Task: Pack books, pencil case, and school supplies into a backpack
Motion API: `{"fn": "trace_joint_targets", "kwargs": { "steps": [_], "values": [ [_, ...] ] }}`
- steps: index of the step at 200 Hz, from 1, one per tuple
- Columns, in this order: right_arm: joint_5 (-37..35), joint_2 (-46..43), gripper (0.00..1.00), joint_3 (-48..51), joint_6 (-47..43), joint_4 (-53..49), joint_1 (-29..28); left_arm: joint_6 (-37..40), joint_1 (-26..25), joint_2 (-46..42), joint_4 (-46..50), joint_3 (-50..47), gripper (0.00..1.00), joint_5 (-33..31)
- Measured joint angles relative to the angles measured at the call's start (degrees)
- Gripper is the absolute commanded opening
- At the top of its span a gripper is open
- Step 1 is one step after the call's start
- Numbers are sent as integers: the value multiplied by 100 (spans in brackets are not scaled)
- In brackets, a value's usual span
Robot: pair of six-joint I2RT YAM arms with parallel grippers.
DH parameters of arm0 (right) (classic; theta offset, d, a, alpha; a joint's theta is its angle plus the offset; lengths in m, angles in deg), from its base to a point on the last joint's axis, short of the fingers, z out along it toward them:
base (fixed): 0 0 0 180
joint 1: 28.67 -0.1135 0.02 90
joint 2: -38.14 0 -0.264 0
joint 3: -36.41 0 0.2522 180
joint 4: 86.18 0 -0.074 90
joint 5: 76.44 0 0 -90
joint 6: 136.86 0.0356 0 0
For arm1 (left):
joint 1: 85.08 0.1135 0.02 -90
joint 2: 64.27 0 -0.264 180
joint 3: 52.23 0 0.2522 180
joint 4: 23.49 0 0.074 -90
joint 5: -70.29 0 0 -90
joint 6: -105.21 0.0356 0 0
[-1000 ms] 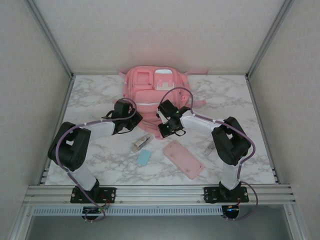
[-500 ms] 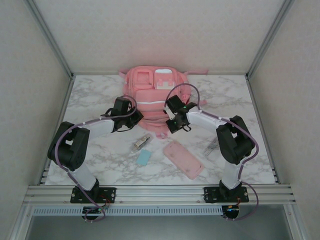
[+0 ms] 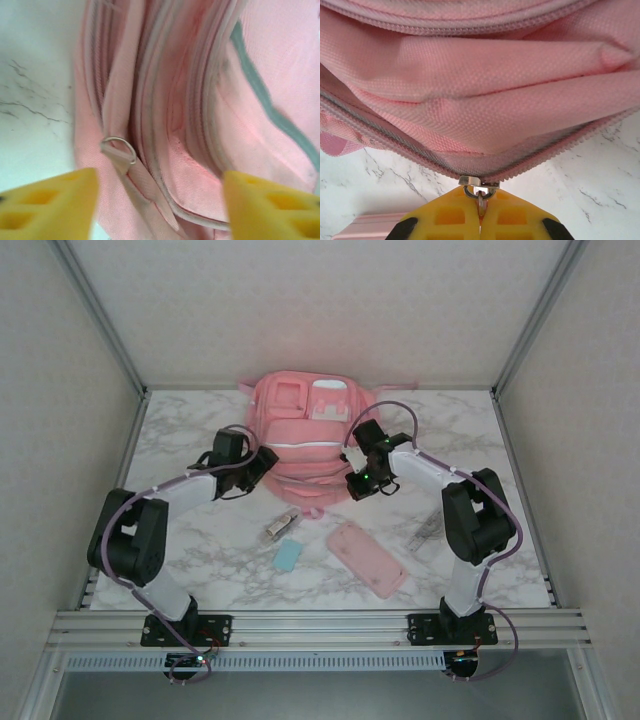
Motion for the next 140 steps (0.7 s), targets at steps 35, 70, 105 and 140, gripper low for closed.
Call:
{"fn": "trace_joint_targets", "kwargs": {
  "steps": [35,70,105,140],
  "values": [
    [-13,0,0,-17,-26,-28,0,-481,-385,-632,35,-2,89,-267],
    [-22,2,0,-28,-39,-42,-11,-1246,-977,-745,-234,-162,85,-407],
    [-31,2,0,-28,-39,-35,-15,-1749,-1314,-367,-415,-184,75,-573],
    [-66,0,0,-26,-52,-24,-26,-2081,-1427,326,-605,7,41,-680]
  ]
}}
